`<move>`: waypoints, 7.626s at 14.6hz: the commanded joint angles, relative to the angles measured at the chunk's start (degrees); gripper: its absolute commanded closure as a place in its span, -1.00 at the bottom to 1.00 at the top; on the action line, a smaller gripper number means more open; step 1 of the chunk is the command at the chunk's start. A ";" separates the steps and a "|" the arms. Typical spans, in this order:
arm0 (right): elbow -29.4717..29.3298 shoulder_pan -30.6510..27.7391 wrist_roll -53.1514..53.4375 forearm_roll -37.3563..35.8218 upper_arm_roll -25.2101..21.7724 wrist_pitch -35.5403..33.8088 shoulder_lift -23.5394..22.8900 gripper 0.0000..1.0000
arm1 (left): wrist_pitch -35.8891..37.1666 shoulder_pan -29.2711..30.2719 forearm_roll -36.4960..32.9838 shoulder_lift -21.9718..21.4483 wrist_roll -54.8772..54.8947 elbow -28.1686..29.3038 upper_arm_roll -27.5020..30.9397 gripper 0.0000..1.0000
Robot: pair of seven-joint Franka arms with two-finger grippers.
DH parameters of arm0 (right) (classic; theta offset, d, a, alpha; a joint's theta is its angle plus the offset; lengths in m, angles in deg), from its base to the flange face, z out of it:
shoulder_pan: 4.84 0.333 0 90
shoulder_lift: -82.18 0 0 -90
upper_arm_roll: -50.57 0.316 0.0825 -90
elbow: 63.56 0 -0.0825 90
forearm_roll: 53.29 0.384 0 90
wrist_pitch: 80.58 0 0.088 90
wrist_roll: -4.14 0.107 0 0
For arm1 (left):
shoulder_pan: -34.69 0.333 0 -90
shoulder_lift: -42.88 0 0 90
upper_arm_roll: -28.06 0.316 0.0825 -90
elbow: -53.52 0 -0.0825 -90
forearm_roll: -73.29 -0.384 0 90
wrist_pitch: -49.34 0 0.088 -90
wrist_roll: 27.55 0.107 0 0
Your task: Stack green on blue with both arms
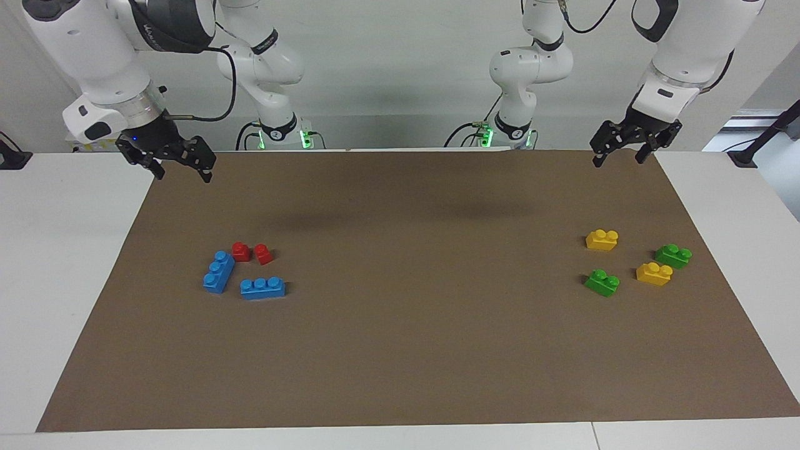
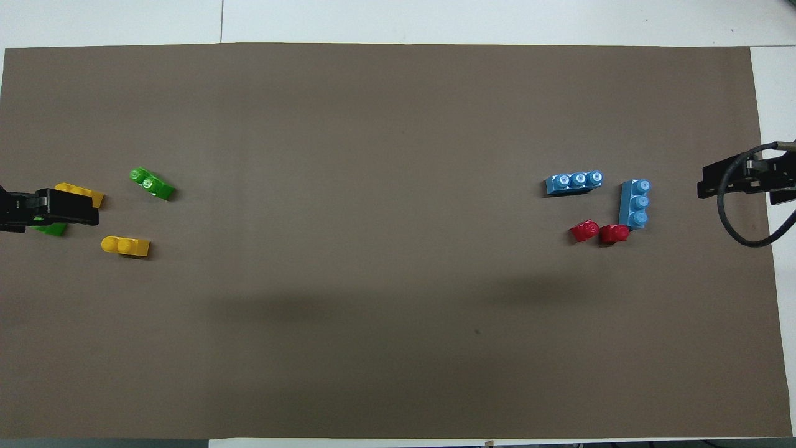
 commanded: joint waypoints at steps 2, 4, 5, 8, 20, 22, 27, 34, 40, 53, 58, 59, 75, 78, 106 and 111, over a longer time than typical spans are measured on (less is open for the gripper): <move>-0.41 -0.57 -0.94 -1.12 0.27 -0.71 -0.11 -1.00 | 0.28 -0.08 0.76 -1.12 0.52 0.33 0.15 -1.00; -0.41 -0.57 -0.94 -1.12 0.27 -0.71 -0.11 -1.00 | 0.28 -0.08 0.76 -1.12 0.52 0.33 0.15 -1.00; -0.41 -0.48 -0.94 -1.12 0.27 -0.71 -0.11 -1.00 | 0.63 0.10 0.76 -1.12 0.52 0.33 0.24 -1.00; -0.23 -0.57 -1.46 -1.12 0.27 -0.97 -0.03 -1.00 | 0.81 0.62 0.85 -1.21 0.43 0.33 0.33 -1.00; -0.23 -0.04 25.54 -0.15 0.18 5.27 -0.47 -1.00 | 0.28 0.71 0.76 -1.38 -0.01 0.50 0.41 -1.00; -0.05 0.14 40.74 0.89 0.27 5.36 -0.99 -1.00 | 0.19 0.80 0.76 -1.38 -0.01 0.50 0.50 -1.00; -0.58 -2.32 62.06 11.25 -0.08 7.73 -4.15 -1.00 | -1.65 1.33 0.76 -1.56 -3.34 1.55 0.50 -1.00; -3.56 -2.59 69.99 18.47 -1.58 11.07 -12.40 -1.00 | -2.71 2.91 0.76 -3.31 -5.18 4.90 0.50 -1.00; -4.10 -3.03 69.99 19.18 -1.58 12.56 -17.07 -1.00 | -3.67 2.82 0.85 -3.93 -13.45 6.39 0.50 -1.00; 0.47 -2.24 69.46 20.76 -1.49 20.46 -23.49 -1.00 | -11.31 2.21 1.02 -0.78 -35.34 11.14 0.50 -1.00; 3.89 -1.89 69.46 22.26 -1.49 23.90 -23.23 -1.00 | -15.71 2.82 1.55 4.41 -37.62 10.87 0.50 -1.00; 4.86 -1.80 69.38 22.26 -1.49 24.51 -22.97 -1.00 | -16.50 2.82 1.55 5.38 -38.67 10.70 0.50 -1.00; 13.39 -0.83 65.24 22.44 -1.31 33.57 -21.12 -1.00 | -29.33 5.55 1.64 18.74 -43.25 8.68 0.50 -1.00; 14.10 -0.31 65.16 22.52 -1.31 34.89 -21.12 -1.00 | -30.74 5.55 1.55 21.55 -45.52 6.84 0.50 -1.00; 18.84 -0.48 59.44 27.62 -1.31 40.69 -20.86 0.35 | -37.34 5.99 -1.88 32.19 -47.21 4.02 0.50 -0.98; 17.09 -0.13 59.35 27.62 -1.31 39.29 -20.94 1.00 | -37.60 6.08 -1.88 32.19 -44.75 4.02 0.50 -0.36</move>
